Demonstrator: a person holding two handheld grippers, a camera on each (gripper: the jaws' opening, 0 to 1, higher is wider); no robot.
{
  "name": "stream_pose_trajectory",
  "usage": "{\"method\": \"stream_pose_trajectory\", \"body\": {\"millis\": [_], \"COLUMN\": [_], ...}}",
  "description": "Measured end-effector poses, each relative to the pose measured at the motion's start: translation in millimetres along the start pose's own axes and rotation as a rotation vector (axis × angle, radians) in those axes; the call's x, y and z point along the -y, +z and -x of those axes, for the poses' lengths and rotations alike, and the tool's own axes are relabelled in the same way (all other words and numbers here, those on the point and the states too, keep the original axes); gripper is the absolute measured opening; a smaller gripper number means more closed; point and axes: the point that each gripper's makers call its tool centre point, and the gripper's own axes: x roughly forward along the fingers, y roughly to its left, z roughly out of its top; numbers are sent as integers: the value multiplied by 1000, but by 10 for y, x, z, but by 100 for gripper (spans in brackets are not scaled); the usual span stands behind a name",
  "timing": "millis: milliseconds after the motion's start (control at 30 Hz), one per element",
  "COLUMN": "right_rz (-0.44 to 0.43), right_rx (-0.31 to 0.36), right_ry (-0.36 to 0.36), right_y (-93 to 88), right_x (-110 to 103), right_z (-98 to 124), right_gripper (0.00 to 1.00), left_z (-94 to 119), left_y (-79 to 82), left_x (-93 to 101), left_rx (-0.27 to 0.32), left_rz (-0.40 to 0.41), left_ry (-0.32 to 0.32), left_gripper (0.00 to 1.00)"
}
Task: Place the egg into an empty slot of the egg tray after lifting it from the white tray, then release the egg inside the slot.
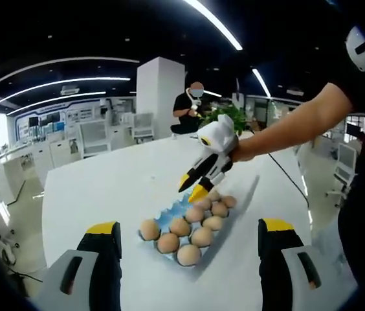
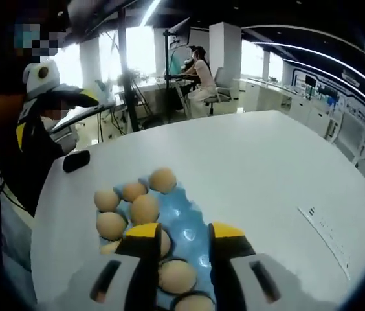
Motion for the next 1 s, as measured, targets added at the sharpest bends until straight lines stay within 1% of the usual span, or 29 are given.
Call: {"method": "stream_pose_trajectory", "body": {"millis": [33,167,333,533,633,733,800,900,1000], "right_rz": [-1,-28,-51,-76,-86,-96,-106,-103,-107], "right_rx": [0,-12,-17,-25,-33,-35,-48,-63,-73], "right_ry": [-4,-54,-94,-125,-142,-152,-158,-169,-186], "right_y": [-12,-167,-293,-452,-557,-626,-736,-800,-876], "right_x": [9,128,235,344,430,470,549,604,720], "right_z": [19,235,440,676,806,909,1018,1090,1190], "right_gripper": [30,31,31,31,31,31,32,32,32], "left_z": [-9,-60,-129,-195,-237,-272,-296,-321,-346], "left_y": [2,33,73,110,132,172,195,225,249], "left_x": [2,39,113,166,180,202,220,227,238], "left_rx": [-1,5,7,5,4,9,10,13,13], "left_rz": [-3,-9,-18,-13,-11,-7,-6,-2,-2], "left_ry": [-5,-28,-55,-69,-68,-61,-61,-52,-43], "left_gripper": [90,90,90,90,90,90,90,90,90]}}
